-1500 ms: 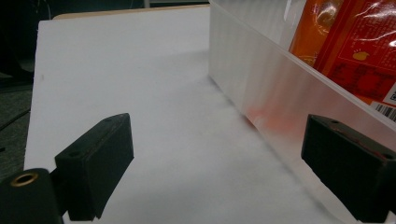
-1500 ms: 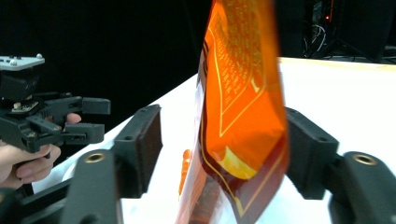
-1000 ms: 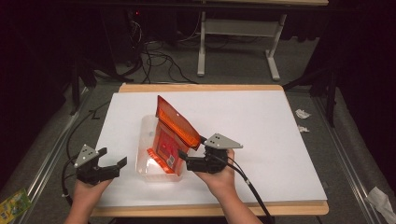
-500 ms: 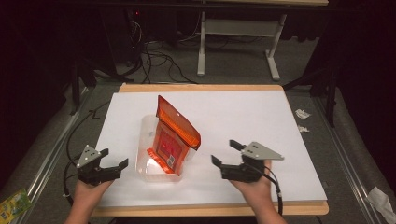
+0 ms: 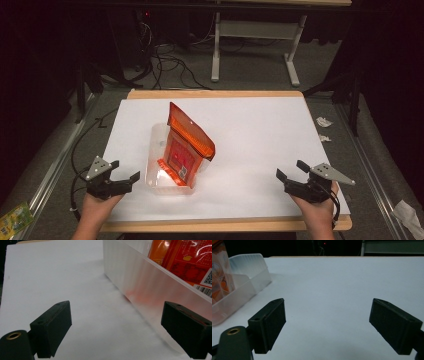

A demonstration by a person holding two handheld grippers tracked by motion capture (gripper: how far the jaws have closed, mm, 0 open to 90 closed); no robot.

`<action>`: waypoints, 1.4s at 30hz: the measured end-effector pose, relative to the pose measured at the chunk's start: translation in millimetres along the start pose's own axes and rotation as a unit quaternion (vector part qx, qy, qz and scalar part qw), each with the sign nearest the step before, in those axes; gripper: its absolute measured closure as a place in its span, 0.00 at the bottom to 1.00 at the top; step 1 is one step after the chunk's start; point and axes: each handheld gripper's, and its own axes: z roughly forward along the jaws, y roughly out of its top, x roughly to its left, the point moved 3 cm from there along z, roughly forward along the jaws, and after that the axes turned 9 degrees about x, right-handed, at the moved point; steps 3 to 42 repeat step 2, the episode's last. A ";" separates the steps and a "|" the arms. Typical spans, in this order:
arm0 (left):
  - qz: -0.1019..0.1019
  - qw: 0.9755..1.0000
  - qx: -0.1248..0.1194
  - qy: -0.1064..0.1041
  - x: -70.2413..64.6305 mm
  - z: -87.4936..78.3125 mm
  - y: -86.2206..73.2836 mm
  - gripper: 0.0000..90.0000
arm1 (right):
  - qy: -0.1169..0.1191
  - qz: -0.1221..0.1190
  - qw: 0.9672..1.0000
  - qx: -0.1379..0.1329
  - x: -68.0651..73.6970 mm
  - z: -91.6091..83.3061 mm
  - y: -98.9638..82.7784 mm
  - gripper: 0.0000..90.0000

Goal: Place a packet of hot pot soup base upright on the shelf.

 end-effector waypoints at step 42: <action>0.002 1.000 -0.001 0.001 -0.2 -1.3 0.0 0.11 | -0.003 -0.003 1.000 0.004 -1.2 1.8 -1.2 0.16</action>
